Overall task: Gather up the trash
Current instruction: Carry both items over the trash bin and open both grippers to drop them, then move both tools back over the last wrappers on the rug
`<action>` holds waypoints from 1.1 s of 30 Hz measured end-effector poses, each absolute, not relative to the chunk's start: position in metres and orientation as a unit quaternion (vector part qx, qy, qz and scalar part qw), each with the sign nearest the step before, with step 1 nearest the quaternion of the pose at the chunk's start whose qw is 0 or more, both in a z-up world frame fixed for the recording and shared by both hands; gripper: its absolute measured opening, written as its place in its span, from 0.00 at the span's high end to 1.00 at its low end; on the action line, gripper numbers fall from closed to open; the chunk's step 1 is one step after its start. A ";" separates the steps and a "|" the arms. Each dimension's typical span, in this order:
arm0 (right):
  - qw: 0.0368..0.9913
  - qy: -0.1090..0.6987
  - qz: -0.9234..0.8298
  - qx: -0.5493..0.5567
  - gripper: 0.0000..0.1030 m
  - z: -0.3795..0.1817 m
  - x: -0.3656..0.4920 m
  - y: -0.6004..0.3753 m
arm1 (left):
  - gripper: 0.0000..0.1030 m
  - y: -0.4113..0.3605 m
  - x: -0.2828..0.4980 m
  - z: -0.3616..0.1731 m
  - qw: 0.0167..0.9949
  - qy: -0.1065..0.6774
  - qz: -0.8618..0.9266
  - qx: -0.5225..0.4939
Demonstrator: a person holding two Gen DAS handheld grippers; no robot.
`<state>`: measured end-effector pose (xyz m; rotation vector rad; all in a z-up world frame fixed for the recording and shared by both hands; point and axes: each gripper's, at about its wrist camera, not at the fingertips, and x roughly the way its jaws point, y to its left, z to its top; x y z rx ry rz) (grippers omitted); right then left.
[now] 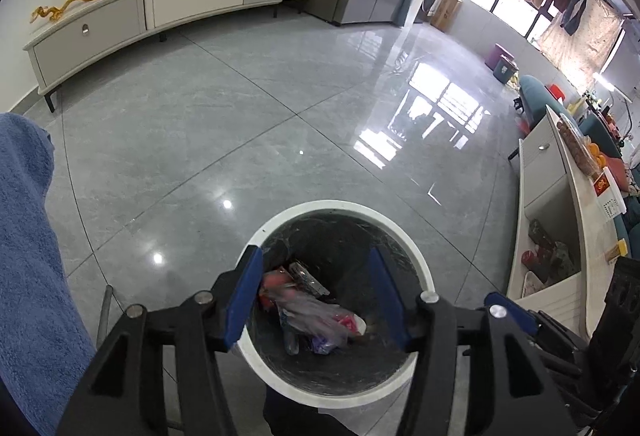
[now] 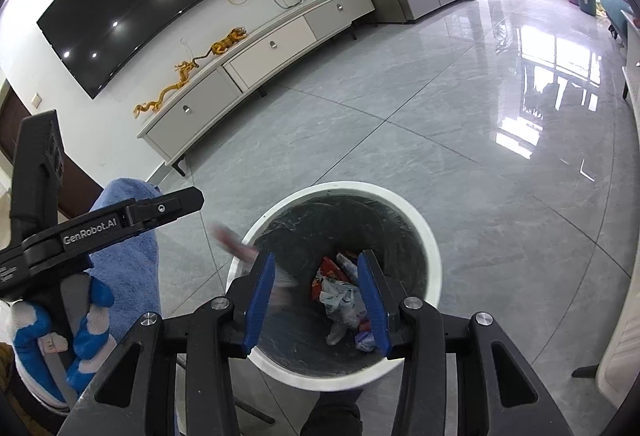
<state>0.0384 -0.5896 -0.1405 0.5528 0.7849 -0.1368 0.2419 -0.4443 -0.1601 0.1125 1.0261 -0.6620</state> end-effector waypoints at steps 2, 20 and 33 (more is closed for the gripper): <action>0.886 0.374 -0.069 0.266 0.60 -0.137 0.033 -0.593 | 0.48 -0.444 0.239 -0.157 0.820 0.478 -0.311 0.053; 0.928 0.284 -0.047 0.238 0.54 -0.026 -0.009 -0.552 | 0.48 -0.331 0.183 -0.012 0.893 0.370 -0.257 0.022; 0.967 0.193 0.015 0.167 0.45 0.101 -0.057 -0.451 | 0.47 -0.160 0.110 0.102 0.951 0.264 -0.161 0.010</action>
